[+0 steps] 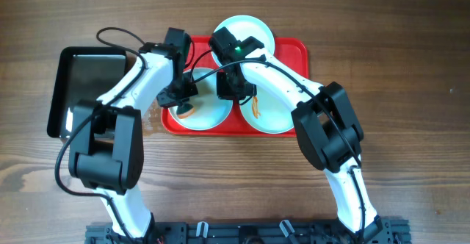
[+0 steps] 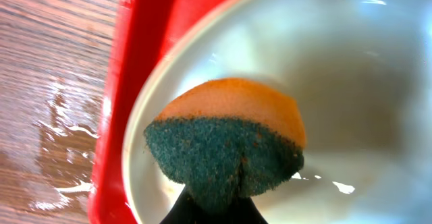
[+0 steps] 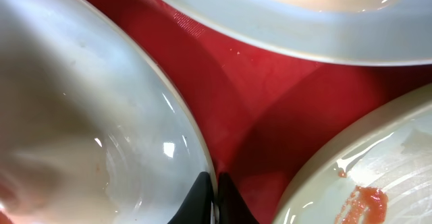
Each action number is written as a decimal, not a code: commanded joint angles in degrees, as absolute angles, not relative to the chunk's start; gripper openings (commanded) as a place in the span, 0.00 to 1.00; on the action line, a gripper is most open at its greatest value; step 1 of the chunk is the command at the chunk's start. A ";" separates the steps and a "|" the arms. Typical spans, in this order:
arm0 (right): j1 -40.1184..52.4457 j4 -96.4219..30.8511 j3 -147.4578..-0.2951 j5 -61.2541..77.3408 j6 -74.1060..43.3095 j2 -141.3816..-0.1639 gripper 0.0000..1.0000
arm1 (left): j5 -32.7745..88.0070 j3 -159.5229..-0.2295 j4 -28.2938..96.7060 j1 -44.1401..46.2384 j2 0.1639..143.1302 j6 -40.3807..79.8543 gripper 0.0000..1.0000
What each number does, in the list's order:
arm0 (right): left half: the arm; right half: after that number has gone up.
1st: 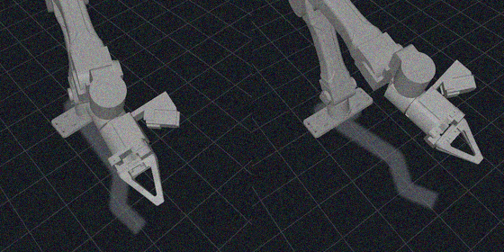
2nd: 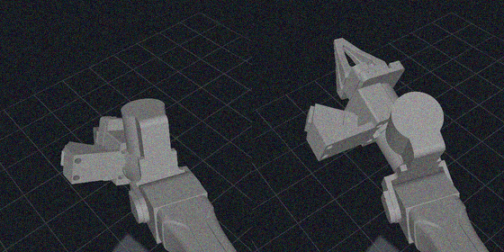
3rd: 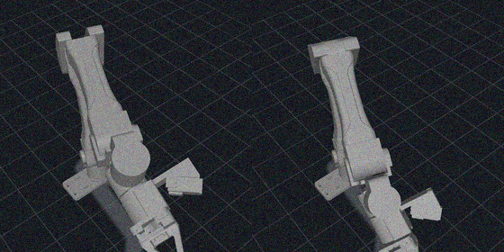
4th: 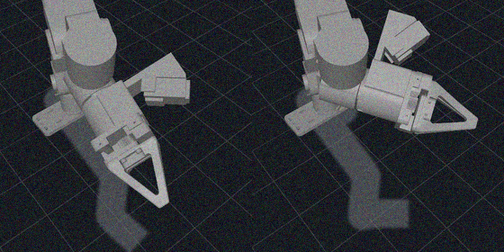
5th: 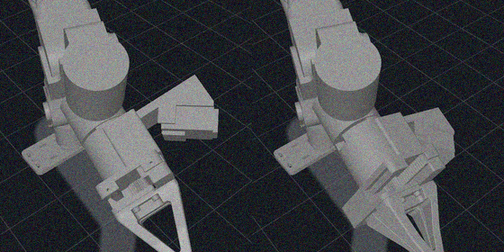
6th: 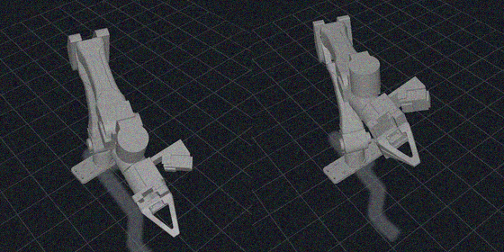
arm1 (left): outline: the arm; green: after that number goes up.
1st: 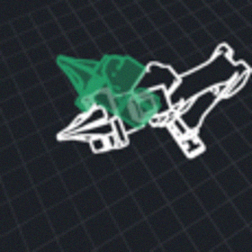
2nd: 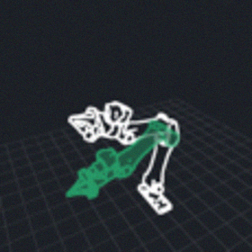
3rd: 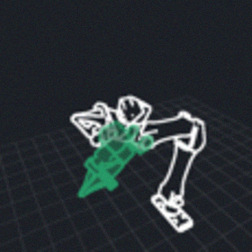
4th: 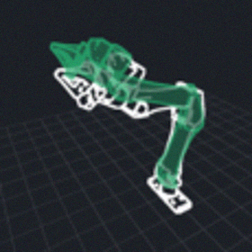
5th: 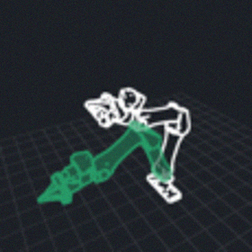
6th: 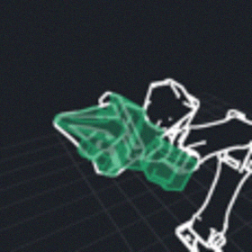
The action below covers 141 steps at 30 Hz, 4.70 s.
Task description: Clean dirty plates on tray and stack at the side
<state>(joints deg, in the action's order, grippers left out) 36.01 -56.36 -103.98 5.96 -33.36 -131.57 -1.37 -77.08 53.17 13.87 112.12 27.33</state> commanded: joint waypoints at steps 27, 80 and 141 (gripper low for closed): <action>35.64 -56.95 -103.81 3.38 -34.48 -132.53 0.04 | -31.31 -76.71 50.59 20.12 118.10 23.94 0.04; 40.56 -73.25 -130.28 -40.29 -16.51 -132.53 0.04 | 16.05 -81.01 59.81 -18.85 97.82 23.38 0.04; -12.73 -74.70 -116.60 10.13 -15.42 -116.79 0.04 | 16.03 -80.84 59.16 -12.78 97.82 22.72 0.04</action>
